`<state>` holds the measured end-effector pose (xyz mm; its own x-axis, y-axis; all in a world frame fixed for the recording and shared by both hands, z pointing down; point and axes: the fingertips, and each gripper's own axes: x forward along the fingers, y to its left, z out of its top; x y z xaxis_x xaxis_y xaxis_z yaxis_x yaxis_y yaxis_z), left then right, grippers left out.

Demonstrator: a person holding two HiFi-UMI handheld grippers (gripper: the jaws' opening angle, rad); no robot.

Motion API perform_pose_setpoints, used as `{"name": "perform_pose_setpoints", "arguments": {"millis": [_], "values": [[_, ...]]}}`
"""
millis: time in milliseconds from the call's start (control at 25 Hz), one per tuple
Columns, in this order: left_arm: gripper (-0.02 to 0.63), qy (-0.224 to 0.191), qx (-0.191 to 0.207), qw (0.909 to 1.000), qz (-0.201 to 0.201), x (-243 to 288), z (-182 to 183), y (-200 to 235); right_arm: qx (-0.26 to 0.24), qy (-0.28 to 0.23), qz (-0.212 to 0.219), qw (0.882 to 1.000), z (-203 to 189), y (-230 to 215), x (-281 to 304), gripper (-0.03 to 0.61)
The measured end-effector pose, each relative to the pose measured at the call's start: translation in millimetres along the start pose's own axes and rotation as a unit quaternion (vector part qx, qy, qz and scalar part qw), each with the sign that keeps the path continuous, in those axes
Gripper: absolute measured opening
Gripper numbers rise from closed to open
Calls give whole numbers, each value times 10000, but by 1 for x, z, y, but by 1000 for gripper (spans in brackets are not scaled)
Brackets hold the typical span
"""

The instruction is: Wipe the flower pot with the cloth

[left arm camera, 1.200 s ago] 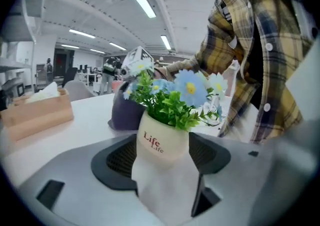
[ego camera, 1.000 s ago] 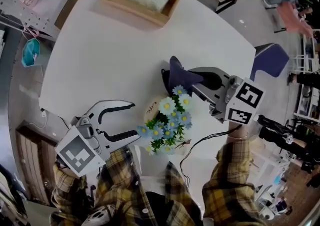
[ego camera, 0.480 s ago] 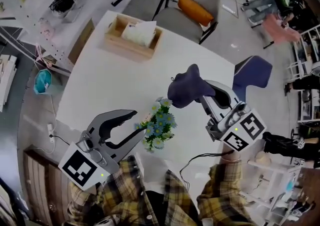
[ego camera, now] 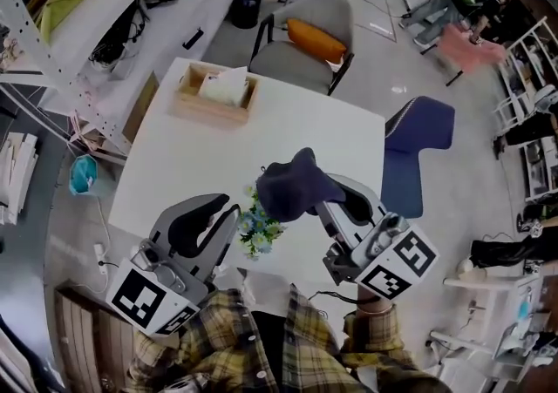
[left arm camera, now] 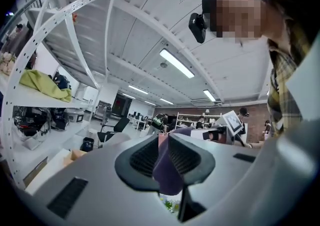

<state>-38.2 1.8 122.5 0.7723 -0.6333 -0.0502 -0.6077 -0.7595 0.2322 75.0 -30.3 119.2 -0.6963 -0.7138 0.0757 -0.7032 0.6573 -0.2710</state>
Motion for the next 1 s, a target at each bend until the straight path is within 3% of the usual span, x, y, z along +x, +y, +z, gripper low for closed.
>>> {"name": "perform_pose_setpoints", "arguments": {"millis": [320, 1000], "values": [[9, 99, 228, 9997, 18, 11, 13, -21, -342, -141, -192, 9991, 15, 25, -33, 17], [9, 278, 356, 9989, 112, 26, 0, -36, -530, 27, -303, 9981, 7, 14, -60, 17]]}}
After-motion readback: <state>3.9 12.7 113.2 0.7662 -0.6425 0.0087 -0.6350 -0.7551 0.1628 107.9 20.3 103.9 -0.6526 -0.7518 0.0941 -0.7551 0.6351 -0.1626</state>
